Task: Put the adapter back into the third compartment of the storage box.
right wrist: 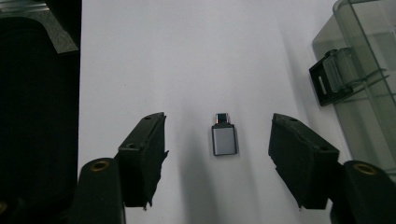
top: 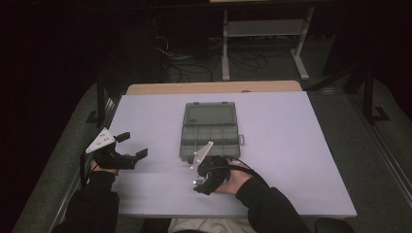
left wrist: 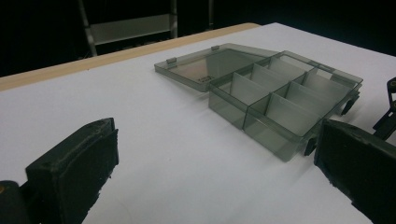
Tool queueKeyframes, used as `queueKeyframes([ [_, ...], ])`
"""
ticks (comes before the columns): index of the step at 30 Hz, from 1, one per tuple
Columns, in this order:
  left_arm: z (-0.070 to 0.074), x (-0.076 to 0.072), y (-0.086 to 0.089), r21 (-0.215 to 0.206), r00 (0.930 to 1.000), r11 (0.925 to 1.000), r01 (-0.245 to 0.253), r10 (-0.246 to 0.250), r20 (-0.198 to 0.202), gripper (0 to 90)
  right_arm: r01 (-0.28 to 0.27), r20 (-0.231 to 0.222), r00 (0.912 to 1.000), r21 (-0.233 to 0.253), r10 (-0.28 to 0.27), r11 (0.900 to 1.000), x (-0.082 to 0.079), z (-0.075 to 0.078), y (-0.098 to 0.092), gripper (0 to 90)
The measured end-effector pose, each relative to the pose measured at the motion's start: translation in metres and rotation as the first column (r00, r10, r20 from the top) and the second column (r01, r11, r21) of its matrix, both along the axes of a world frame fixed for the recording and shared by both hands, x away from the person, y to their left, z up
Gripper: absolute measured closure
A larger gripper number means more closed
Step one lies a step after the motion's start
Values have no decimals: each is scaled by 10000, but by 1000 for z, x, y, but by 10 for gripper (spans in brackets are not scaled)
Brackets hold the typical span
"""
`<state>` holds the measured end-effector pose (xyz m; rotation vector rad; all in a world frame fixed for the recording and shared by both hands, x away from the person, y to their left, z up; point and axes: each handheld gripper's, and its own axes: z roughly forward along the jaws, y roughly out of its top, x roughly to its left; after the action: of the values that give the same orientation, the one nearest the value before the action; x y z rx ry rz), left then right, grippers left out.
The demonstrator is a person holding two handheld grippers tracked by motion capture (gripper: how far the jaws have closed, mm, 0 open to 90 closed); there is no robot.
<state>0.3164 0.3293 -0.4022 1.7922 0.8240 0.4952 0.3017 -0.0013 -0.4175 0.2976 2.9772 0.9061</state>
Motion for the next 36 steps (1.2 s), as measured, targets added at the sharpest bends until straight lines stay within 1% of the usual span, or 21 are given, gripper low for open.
queueKeyframes([
  [12, 0, 0, 0, -1, 10000, 10000, 0, 0, 2, 0, 137, -56, 9999, -273, -139, 9995, 4, -5, 3, 519],
  [15, 0, 0, 0, -7, 10000, 10000, 4, -4, 1, 0, 58, -67, 10000, -329, -60, 9994, 4, -6, 5, 555],
  [17, 0, 0, 0, -12, 10000, 10000, 0, 0, 0, 0, -19, 64, 10000, -401, 21, 9992, 3, -7, 7, 578],
  [20, 0, 0, 0, -9, 10000, 10000, 7, -7, -3, 0, -81, 105, 9999, -471, 86, 9989, 1, -8, 10, 614],
  [26, 0, 0, 0, -4, 10000, 10000, 9, -9, -5, 0, 61, 180, 9998, -595, -50, 9982, 3, -10, 11, 651],
  [34, 0, 0, 0, -7, 10000, 10000, 9, -9, -9, 0, 83, 192, 9998, -670, -70, 9977, 4, -13, 12, 704],
  [36, 0, 0, 0, -7, 10000, 10000, 9, -9, -9, 0, 85, 172, 9998, -689, -74, 9976, 4, -13, 12, 704],
])
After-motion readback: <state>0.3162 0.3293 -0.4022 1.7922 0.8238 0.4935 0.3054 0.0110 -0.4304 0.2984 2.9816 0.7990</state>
